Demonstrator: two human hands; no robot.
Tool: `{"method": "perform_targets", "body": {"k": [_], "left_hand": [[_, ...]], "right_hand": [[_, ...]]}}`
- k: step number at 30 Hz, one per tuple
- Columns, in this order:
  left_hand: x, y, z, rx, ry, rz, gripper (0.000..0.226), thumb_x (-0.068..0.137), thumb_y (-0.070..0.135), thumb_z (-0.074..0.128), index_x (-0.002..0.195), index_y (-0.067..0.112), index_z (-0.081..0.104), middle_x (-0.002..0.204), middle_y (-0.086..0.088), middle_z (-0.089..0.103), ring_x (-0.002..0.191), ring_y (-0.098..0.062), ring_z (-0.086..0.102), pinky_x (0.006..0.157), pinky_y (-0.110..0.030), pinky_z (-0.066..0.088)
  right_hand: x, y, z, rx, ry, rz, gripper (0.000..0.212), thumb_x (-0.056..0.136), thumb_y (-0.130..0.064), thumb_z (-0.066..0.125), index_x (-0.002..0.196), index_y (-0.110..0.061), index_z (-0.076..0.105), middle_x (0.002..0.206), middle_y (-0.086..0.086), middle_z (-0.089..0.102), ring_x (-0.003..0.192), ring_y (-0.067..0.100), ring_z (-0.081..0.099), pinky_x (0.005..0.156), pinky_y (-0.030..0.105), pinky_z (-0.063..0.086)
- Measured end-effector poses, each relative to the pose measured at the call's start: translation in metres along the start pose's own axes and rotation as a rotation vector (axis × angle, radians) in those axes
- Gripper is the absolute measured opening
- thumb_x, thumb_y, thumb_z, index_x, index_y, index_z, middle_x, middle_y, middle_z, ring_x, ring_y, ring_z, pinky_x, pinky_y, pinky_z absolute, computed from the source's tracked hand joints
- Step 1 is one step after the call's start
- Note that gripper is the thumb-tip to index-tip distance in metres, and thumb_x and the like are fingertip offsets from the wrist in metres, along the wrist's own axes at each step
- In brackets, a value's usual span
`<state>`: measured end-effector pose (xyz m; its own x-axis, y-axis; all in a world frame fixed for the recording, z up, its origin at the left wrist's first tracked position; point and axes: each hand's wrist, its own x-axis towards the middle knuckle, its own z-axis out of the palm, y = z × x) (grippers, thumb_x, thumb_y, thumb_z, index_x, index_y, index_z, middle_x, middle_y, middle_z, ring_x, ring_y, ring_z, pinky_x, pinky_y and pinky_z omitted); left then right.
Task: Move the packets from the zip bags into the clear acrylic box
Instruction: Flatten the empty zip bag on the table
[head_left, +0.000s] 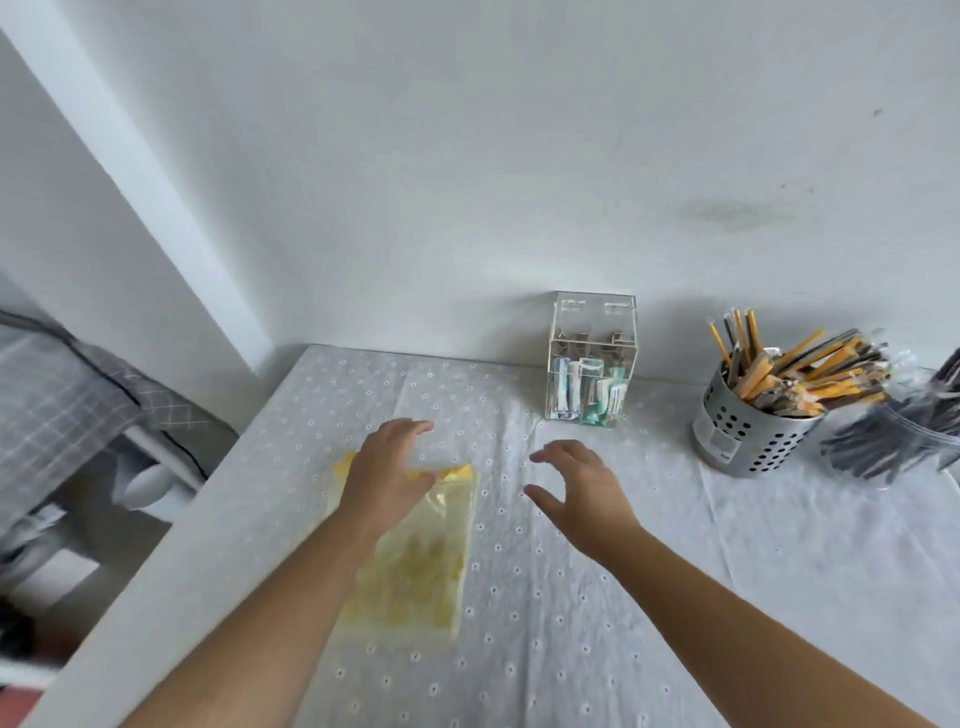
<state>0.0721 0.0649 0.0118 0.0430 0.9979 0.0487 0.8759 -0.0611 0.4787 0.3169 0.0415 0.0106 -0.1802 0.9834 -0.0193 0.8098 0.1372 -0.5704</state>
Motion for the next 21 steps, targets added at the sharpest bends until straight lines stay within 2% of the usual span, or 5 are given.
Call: {"method": "perform_targets", "body": {"k": [5,8,14,17,21], "left_hand": [[-0.047,-0.072,0.000,0.191,-0.107,-0.284,0.072,0.078,0.041,0.066,0.141,0.036,0.033,0.153,-0.004,0.025,0.140,-0.023,0.024,0.110,-0.038,0.027],[-0.063,-0.104,0.007,0.173,-0.189,-0.390,0.076,0.078,0.052,0.062,0.143,0.038,0.026,0.152,-0.006,0.027,0.139,-0.026,0.027,0.111,-0.041,0.030],[-0.083,-0.121,0.021,0.048,-0.099,-0.234,0.058,0.078,0.040,0.068,0.130,0.030,0.046,0.129,0.000,0.047,0.122,-0.023,0.044,0.099,-0.036,0.040],[-0.083,-0.122,0.023,-0.104,-0.090,-0.210,0.061,0.074,0.027,0.074,0.130,0.025,0.049,0.125,0.000,0.048,0.118,-0.020,0.047,0.099,-0.031,0.039],[-0.077,-0.124,0.012,-0.294,-0.140,-0.214,0.065,0.073,0.013,0.074,0.132,0.022,0.047,0.126,-0.002,0.043,0.102,-0.008,0.046,0.087,-0.016,0.034]], "right_hand": [[-0.016,-0.027,0.055,-0.083,-0.181,0.101,0.048,0.091,-0.048,0.049,0.134,-0.028,0.047,0.146,-0.007,0.037,0.134,0.016,0.035,0.110,0.034,0.029],[-0.021,-0.040,0.080,-0.104,-0.229,0.206,0.052,0.091,-0.051,0.046,0.137,-0.025,0.044,0.151,-0.005,0.030,0.139,0.018,0.028,0.113,0.037,0.026],[-0.025,-0.069,0.119,-0.084,-0.156,0.357,0.052,0.088,-0.048,0.054,0.133,-0.022,0.048,0.149,-0.005,0.032,0.138,0.019,0.026,0.112,0.037,0.027],[-0.026,-0.088,0.135,0.052,-0.043,0.483,0.043,0.083,-0.036,0.064,0.121,-0.019,0.053,0.135,-0.001,0.046,0.125,0.020,0.040,0.103,0.033,0.035],[-0.029,-0.105,0.134,0.465,0.097,0.625,0.018,0.086,-0.019,0.059,0.100,-0.021,0.048,0.100,0.003,0.060,0.077,0.017,0.056,0.065,0.030,0.046]]}}
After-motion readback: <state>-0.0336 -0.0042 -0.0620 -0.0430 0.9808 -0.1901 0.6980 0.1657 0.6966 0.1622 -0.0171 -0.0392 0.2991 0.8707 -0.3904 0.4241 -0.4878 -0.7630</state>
